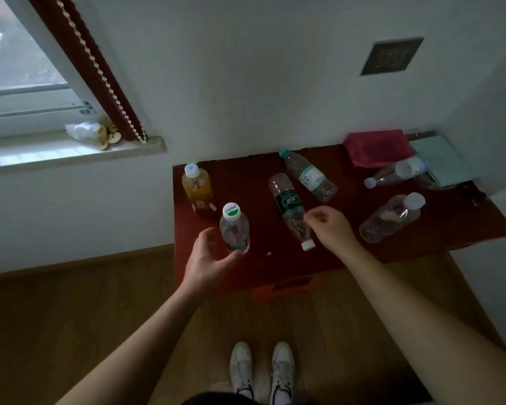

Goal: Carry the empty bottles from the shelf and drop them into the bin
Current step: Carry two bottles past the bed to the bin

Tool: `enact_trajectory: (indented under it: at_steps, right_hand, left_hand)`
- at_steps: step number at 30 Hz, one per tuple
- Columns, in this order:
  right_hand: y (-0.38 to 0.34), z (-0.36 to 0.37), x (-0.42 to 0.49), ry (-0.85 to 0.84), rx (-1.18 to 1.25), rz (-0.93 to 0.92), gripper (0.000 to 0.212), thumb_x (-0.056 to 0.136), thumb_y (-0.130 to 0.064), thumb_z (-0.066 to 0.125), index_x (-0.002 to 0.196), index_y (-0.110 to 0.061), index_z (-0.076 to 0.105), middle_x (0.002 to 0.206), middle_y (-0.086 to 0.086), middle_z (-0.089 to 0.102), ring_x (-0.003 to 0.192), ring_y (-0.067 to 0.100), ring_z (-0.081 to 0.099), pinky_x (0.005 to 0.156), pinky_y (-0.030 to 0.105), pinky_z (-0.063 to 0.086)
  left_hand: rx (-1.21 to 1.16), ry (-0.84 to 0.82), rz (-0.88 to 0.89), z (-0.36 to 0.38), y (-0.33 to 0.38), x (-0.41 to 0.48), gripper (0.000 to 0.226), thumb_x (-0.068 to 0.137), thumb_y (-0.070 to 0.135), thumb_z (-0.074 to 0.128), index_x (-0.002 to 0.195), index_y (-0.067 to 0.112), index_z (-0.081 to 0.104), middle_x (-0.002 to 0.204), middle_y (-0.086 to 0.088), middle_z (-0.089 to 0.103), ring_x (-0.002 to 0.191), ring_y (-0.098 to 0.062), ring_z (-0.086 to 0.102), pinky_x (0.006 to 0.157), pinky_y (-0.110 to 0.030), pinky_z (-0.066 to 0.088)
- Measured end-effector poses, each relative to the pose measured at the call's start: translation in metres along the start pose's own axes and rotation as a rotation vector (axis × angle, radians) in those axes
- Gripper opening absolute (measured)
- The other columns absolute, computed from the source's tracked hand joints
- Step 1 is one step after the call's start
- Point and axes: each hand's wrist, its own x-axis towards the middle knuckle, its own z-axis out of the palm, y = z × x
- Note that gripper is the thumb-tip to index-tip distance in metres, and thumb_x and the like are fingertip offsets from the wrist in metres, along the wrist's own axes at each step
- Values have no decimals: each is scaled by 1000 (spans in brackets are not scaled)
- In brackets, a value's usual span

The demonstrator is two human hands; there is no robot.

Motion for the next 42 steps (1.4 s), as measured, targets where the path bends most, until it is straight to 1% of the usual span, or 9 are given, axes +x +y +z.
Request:
enact_trajectory:
  at_steps: [4, 8, 13, 21, 25, 28, 34, 38, 42]
  right_hand:
    - [-16, 13, 42, 77, -102, 58, 47, 85, -45, 66, 121, -17, 59, 107, -4, 63, 94, 13, 62, 77, 31, 48]
    - [-5, 35, 67, 50, -182, 105, 56, 81, -51, 69, 121, -15, 56, 103, 0, 65, 71, 6, 57, 57, 26, 42]
    - [7, 52, 84, 62, -223, 125, 86, 65, -66, 70, 132, -18, 49, 121, 4, 60, 101, 24, 65, 76, 37, 52]
    - [19, 29, 18, -41, 21, 93, 48, 80, -45, 72, 118, -20, 57, 99, -7, 65, 86, 13, 66, 68, 32, 54]
    - [57, 15, -66, -148, 138, 94, 41, 86, -38, 71, 122, -26, 54, 105, -8, 66, 90, 8, 68, 65, 25, 55]
    - [92, 13, -115, -217, 176, 125, 35, 88, -29, 70, 119, -27, 52, 107, -6, 66, 88, 6, 67, 62, 19, 52]
    - [131, 30, -157, -322, 171, 184, 48, 87, -29, 70, 130, -17, 51, 109, -5, 65, 92, 11, 68, 62, 20, 53]
    - [117, 60, -165, -445, 70, 65, 62, 70, -50, 71, 123, -26, 50, 110, -10, 63, 95, 7, 66, 60, 19, 55]
    - [77, 104, -168, -602, -103, -126, 55, 81, -29, 77, 129, -22, 51, 107, -18, 60, 96, -1, 60, 72, 19, 53]
  left_hand:
    - [-49, -7, 21, 18, 2, 18, 88, 65, 55, 83, 139, 35, 40, 134, 12, 55, 123, -7, 55, 100, -39, 53]
    - [-89, 62, 24, 26, -1, 23, 59, 71, 46, 83, 121, 44, 51, 116, 16, 66, 108, -2, 64, 94, -38, 57]
    - [-146, 93, -1, 20, -9, 10, 60, 70, 49, 81, 123, 35, 56, 113, 14, 70, 105, -4, 68, 91, -39, 59]
    - [-212, 188, -101, -21, -27, -52, 73, 67, 44, 80, 131, 22, 50, 114, 11, 66, 105, -10, 66, 88, -35, 57]
    - [-223, 199, -201, -31, -47, -100, 62, 73, 34, 80, 127, 24, 52, 112, 9, 66, 106, -9, 64, 90, -37, 54]
    - [-223, 207, -263, -30, -62, -136, 47, 78, 21, 80, 119, 23, 57, 109, 6, 69, 102, -8, 66, 83, -29, 53]
    - [-153, 244, -363, -31, -96, -200, 39, 78, 22, 81, 113, 22, 64, 102, 6, 72, 96, -5, 67, 76, -24, 51]
    - [-96, 326, -450, -39, -130, -248, 41, 75, 29, 84, 110, 26, 64, 102, 8, 71, 97, -4, 65, 76, -24, 50]
    - [-159, 464, -583, -49, -168, -305, 49, 74, 32, 84, 116, 27, 61, 106, 8, 71, 100, -9, 67, 81, -29, 54]
